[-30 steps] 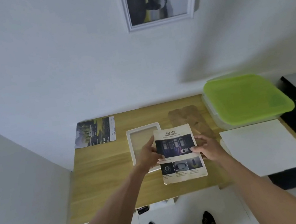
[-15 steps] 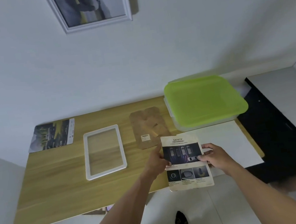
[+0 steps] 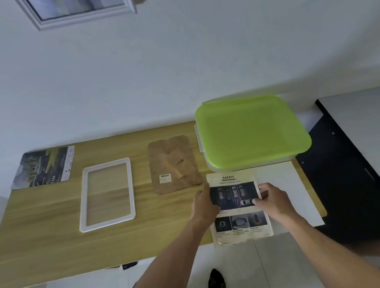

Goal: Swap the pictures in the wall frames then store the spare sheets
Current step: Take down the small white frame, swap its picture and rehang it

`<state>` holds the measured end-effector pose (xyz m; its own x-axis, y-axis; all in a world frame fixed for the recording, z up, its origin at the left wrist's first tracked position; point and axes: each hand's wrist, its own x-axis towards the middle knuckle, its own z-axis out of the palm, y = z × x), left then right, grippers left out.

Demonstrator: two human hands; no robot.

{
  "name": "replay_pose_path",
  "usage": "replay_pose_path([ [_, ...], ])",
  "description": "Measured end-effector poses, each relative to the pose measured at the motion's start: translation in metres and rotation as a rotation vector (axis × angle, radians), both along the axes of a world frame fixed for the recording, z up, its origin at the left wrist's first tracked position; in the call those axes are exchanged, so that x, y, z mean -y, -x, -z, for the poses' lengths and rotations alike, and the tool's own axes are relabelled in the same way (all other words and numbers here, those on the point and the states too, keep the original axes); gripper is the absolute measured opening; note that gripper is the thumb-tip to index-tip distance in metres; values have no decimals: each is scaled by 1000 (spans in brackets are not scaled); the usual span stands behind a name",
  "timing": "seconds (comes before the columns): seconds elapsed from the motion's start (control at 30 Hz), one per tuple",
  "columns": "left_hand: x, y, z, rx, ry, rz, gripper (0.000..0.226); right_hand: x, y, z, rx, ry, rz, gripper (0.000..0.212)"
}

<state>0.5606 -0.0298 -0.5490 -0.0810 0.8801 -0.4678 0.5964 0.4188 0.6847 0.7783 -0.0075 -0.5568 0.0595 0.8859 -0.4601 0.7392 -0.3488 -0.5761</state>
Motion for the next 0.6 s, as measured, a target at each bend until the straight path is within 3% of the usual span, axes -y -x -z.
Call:
replay_pose_path([
  [0.1, 3, -7, 1, -253, -11, 132, 54, 1, 6, 4, 201, -64, -160, 51],
  [0.17, 5, -10, -1, -310, -9, 173, 41, 2, 7, 9, 255, -91, -218, 57],
  [0.37, 0, -9, 5, -296, 2, 168, 17, -1, 7, 16, 286, -105, -251, 60],
  [0.6, 5, 11, 6, -239, -79, 206, 33, 3, 24, 10, 319, -313, -284, 50],
])
